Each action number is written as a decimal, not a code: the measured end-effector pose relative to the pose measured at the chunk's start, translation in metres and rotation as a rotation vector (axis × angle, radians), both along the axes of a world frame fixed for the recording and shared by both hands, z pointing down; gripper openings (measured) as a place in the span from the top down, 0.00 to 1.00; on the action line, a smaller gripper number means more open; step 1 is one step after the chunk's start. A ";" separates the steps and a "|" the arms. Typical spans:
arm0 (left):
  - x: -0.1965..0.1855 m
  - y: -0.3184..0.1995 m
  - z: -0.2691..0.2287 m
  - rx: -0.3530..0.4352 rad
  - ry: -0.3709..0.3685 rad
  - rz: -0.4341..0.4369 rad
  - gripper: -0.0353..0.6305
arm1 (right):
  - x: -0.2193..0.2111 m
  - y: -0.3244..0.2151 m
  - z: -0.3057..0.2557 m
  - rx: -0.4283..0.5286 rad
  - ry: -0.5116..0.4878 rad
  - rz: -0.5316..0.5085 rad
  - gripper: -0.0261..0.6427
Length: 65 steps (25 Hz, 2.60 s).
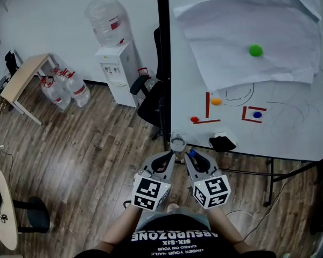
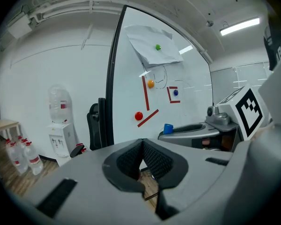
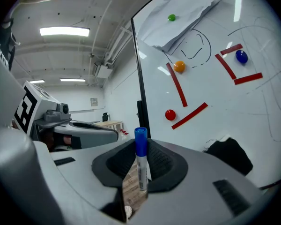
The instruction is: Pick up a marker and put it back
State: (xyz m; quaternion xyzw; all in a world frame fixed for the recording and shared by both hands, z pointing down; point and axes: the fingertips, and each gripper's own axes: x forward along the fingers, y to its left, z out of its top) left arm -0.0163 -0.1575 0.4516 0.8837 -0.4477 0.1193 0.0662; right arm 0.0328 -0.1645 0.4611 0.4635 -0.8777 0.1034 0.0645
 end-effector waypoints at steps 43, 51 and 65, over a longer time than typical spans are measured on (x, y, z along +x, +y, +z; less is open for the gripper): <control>-0.004 -0.014 0.009 -0.036 0.007 -0.032 0.94 | 0.000 -0.016 -0.029 0.056 -0.030 -0.028 0.86; 0.000 -0.016 0.007 -0.033 0.013 -0.030 0.94 | 0.001 -0.021 -0.038 0.074 -0.042 -0.026 0.86; -0.002 -0.019 0.009 -0.041 0.005 -0.041 0.94 | -0.002 -0.036 -0.057 0.127 -0.047 -0.045 0.86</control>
